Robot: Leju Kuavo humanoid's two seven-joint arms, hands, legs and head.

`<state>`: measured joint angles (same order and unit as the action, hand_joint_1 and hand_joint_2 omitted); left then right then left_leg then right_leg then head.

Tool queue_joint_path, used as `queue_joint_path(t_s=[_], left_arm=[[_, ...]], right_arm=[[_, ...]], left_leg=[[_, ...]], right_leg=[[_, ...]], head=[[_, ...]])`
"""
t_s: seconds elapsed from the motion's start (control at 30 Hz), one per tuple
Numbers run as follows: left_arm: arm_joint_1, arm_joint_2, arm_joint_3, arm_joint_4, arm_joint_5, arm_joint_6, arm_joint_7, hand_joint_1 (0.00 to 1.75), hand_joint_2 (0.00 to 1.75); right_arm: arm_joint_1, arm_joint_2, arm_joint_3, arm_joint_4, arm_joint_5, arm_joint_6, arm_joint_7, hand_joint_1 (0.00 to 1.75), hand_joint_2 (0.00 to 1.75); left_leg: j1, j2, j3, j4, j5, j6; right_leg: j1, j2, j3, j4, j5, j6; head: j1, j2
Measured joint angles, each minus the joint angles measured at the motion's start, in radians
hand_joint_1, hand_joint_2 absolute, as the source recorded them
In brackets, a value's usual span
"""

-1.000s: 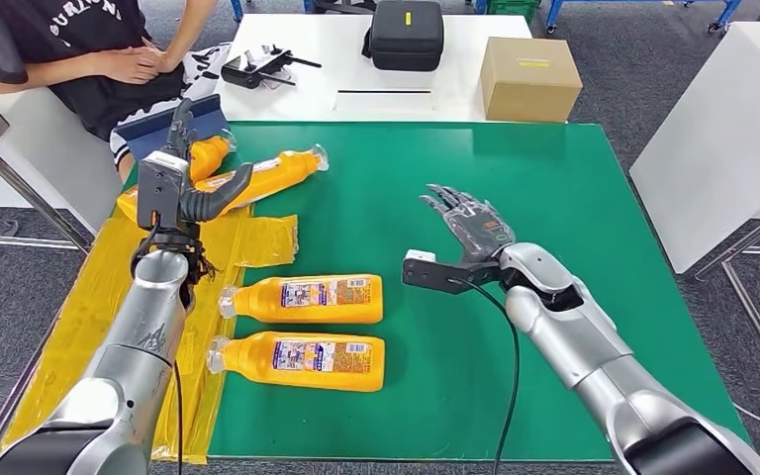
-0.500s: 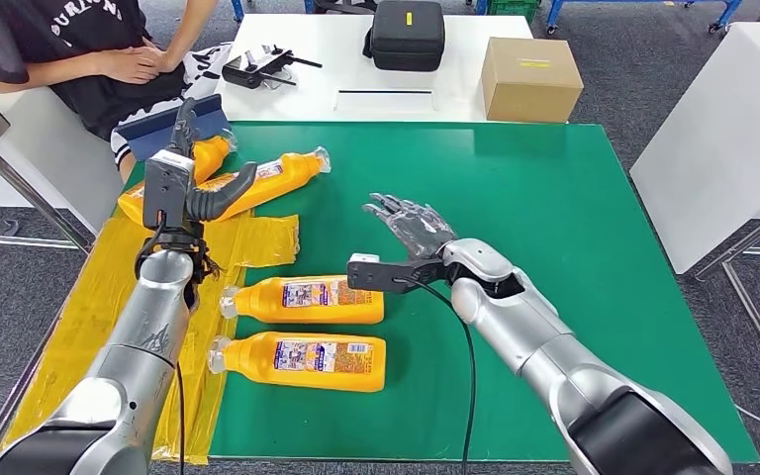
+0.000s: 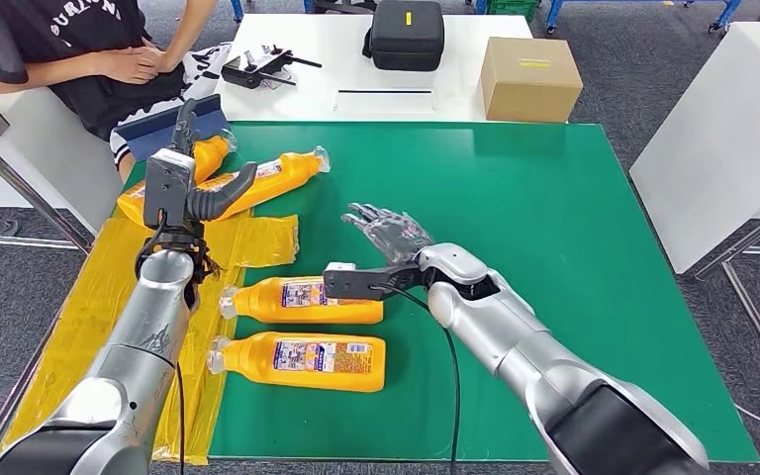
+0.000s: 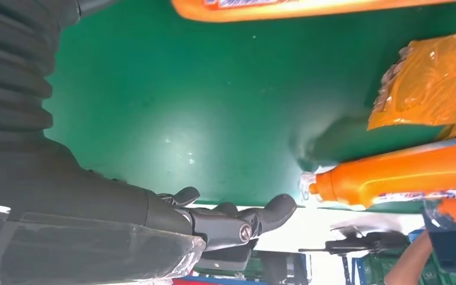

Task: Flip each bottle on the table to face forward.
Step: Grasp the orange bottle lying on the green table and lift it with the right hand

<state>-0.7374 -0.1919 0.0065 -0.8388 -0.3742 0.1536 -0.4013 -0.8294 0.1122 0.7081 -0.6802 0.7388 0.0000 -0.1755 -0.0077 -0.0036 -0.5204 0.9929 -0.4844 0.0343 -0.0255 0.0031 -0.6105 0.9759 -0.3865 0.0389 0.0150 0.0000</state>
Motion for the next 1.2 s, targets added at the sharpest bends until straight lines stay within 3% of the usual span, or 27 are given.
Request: queue_joint_path(t_s=[0.43,1.2], left_arm=[[-0.022,0.000,0.000,0.033,0.007,0.002,-0.023,0.00,1.75],[-0.035,0.000,0.000,0.091,0.032,0.008,-0.045,0.00,1.75]], right_arm=[[-0.017,0.082,0.029,0.164,0.000,-0.060,0.018,0.00,1.75],[-0.027,0.129,0.034,0.256,-0.018,-0.052,0.020,0.00,1.75]], left_leg=[[0.000,0.000,0.000,0.000,0.000,0.000],[0.000,0.000,0.001,0.000,0.000,0.000]], right_leg=[[0.000,0.000,0.000,0.000,0.000,0.000],[0.000,0.001,0.000,0.000,0.000,0.000]], head=[[0.000,0.000],[0.000,0.000]])
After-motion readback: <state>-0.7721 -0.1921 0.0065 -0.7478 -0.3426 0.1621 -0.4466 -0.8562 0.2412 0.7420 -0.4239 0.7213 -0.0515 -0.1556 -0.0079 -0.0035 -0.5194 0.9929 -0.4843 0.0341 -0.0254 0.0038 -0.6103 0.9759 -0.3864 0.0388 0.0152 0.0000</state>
